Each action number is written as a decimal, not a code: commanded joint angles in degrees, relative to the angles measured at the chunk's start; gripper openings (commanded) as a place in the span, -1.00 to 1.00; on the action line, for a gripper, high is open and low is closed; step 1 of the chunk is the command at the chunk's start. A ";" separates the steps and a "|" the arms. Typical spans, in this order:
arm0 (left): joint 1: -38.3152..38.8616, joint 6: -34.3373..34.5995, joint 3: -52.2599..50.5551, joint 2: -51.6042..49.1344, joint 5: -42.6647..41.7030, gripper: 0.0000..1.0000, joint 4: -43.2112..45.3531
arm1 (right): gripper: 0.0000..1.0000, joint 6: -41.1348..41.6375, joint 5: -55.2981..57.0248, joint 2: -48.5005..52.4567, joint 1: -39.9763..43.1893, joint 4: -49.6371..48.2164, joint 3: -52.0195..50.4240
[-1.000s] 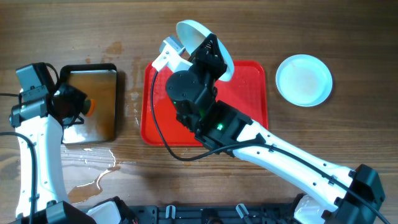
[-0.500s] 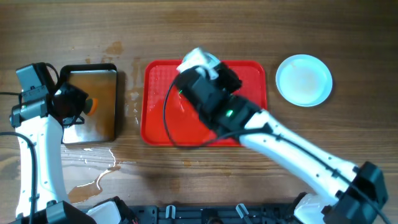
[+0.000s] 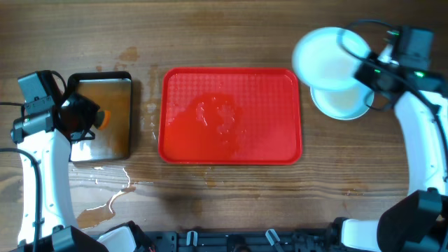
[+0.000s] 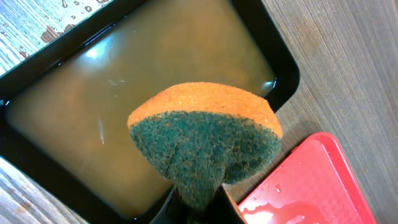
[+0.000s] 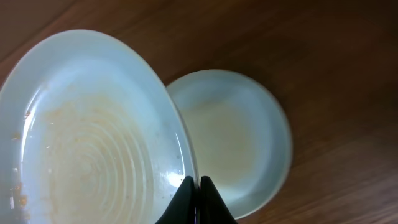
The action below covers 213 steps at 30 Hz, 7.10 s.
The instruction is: Clean dirty plates on tray and stack at the side
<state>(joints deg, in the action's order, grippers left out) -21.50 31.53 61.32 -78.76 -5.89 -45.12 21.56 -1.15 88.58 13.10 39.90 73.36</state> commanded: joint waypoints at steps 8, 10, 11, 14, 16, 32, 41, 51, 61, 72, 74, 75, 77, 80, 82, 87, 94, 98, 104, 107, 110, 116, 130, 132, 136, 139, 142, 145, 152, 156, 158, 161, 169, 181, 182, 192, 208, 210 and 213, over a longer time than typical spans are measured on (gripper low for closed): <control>-0.26 -1.53 -0.37 -0.11 -0.26 -0.92 0.76 | -0.35 10.12 2.16 3.52 6.40 -11.45 -14.67; -0.26 -1.53 -0.37 -0.11 -0.26 -0.92 0.83 | 0.56 9.81 0.57 3.98 6.43 -11.69 -14.67; -0.26 -1.53 -0.37 -0.11 -0.26 -0.92 0.94 | 0.69 8.96 -1.01 4.00 6.36 -11.72 -14.67; -0.26 -1.51 -0.37 -0.11 -0.26 -0.92 1.38 | 0.86 4.31 -14.69 4.00 6.36 -12.24 -14.67; -0.26 -1.51 -0.37 -0.37 -0.26 -0.92 1.88 | 0.87 -2.80 -32.37 4.00 6.01 -13.29 -14.67; -0.26 -1.51 -0.35 -17.44 2.51 0.00 13.66 | 0.79 -0.42 -24.52 0.63 -28.55 -13.05 -14.12; -0.26 -1.49 -0.09 -5.49 -0.96 0.35 11.54 | 0.79 -0.44 -16.61 -19.15 -30.88 -9.14 -13.46; 0.66 -1.09 -0.09 26.45 -11.23 1.00 2.36 | 1.00 -0.48 -2.47 -40.06 -30.88 13.99 -13.73; 0.66 -1.09 -0.09 32.09 -11.21 1.00 1.68 | 1.00 1.84 -1.84 -36.04 -30.88 16.52 -13.86; 0.66 -1.09 -0.09 31.82 -11.21 1.00 1.27 | 1.00 1.05 -1.84 -23.63 -30.75 15.87 -14.21; 0.66 -1.09 -0.09 31.82 -11.21 1.00 1.27 | 0.99 1.25 -1.99 -25.53 -30.75 13.81 -15.23; 0.66 -1.09 -0.09 31.82 -11.21 1.00 1.29 | 0.99 1.07 -2.89 -27.43 -30.75 10.80 -16.65; 0.66 -1.09 -0.09 31.82 -11.23 1.00 1.27 | 0.99 0.98 -4.13 -32.79 -30.60 2.82 -21.66; 0.66 -1.09 -0.09 31.82 -11.21 1.00 1.27 | 1.00 0.87 -4.46 -47.21 -28.83 -13.29 -36.00; 0.66 -1.09 -0.09 31.82 -11.21 1.00 1.27 | 0.99 0.94 -4.50 -54.31 -27.65 -20.41 -43.19; 0.66 -1.09 -0.09 31.82 -11.21 1.00 1.27 | 0.99 1.14 -12.31 -75.95 -18.78 -32.94 -61.31; 0.66 -1.09 -0.09 31.82 -11.21 1.00 1.27 | 1.00 1.05 -16.46 -88.46 -9.77 -41.53 -71.45; 0.66 -1.09 -0.09 31.82 -11.21 1.00 1.27 | 1.00 -1.11 -11.50 -88.41 -8.74 -43.41 -73.09; 0.66 -1.09 -0.09 31.82 -11.21 1.00 1.27 | 0.99 -22.05 -10.36 -88.41 -8.74 -40.65 -73.07; 0.66 -1.09 -0.09 31.82 -11.21 1.00 1.27 | 1.00 -24.52 -10.32 -88.41 -8.74 -40.72 -73.07; 0.66 -1.09 -0.09 31.82 -11.23 1.00 1.27 | 0.99 -24.55 -10.29 -88.39 -8.74 -40.72 -73.07; 0.66 -1.09 -0.09 31.82 -11.21 1.00 1.27 | 1.00 -24.55 -10.29 -88.30 -8.74 -40.72 -73.07; 0.66 -1.09 -0.09 31.82 -11.21 1.00 0.76 | 0.99 -24.55 -10.29 -88.30 -8.74 -40.72 -73.07; 0.76 -1.05 -0.15 31.82 -11.23 1.00 -1.92 | 0.99 -24.55 -10.29 -88.30 -8.74 -40.72 -73.07; 6.25 -1.14 -5.33 31.98 -11.34 1.00 -5.81 | 0.99 -24.57 -10.29 -88.30 -8.74 -40.72 -73.07; 13.29 -4.39 -22.71 37.53 -10.36 1.00 9.14 | 1.00 -24.55 -10.29 -88.30 -8.74 -40.72 -73.07; 15.04 -4.31 -37.27 42.66 -11.74 1.00 27.04 | 0.99 -24.57 -10.29 -88.30 -8.74 -40.72 -73.07; 15.39 -4.26 -51.98 48.68 -14.29 1.00 47.30 | 0.99 -24.55 -10.29 -88.30 -8.74 -40.72 -73.07; 15.39 -4.37 -60.98 58.34 -12.55 1.00 54.14 | 0.99 -24.55 -10.29 -88.30 -8.74 -40.72 -73.07; 15.45 -4.33 -60.98 64.43 -4.00 1.00 41.40 | 0.99 -24.52 -10.29 -88.30 -8.74 -40.72 -73.07; 15.96 -6.78 -60.98 66.90 -3.91 1.00 41.44 | 0.99 -24.55 -10.29 -88.30 -8.74 -40.72 -73.07; 17.49 -13.42 -60.98 70.42 -3.74 1.00 41.40 | 0.99 -24.55 -10.29 -88.30 -8.74 -40.72 -73.07; 19.41 -22.18 -60.98 78.40 -1.40 1.00 41.13 | 1.00 -24.57 -10.29 -88.30 -8.74 -40.72 -73.07; 19.43 -22.14 -61.00 78.60 -1.07 1.00 41.07 | 1.00 -24.57 -10.29 -88.30 -8.74 -40.72 -73.07; 19.41 -22.18 -61.00 78.60 -1.05 1.00 41.07 | 0.99 -24.55 -10.29 -88.30 -8.74 -40.72 -73.07; 19.41 -31.10 -60.98 78.60 -2.16 1.00 41.16 | 0.99 -24.55 -10.29 -88.30 -8.74 -40.72 -73.07; 19.58 -31.10 -60.98 78.38 -2.34 1.00 41.40 | 0.99 -24.55 -10.29 -88.30 -8.74 -40.72 -73.07; 19.58 -31.10 -60.98 78.38 -2.34 1.00 41.40 | 0.99 -24.57 -10.29 -88.30 -8.74 -40.72 -73.07; 19.58 -31.10 -60.98 78.38 -2.34 1.00 41.40 | 0.99 -24.57 -10.29 -88.30 -8.74 -40.72 -73.07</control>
<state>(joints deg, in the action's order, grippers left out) -2.28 1.54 0.49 -0.80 -7.55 -3.44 -2.31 -11.90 0.78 4.08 -0.69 0.38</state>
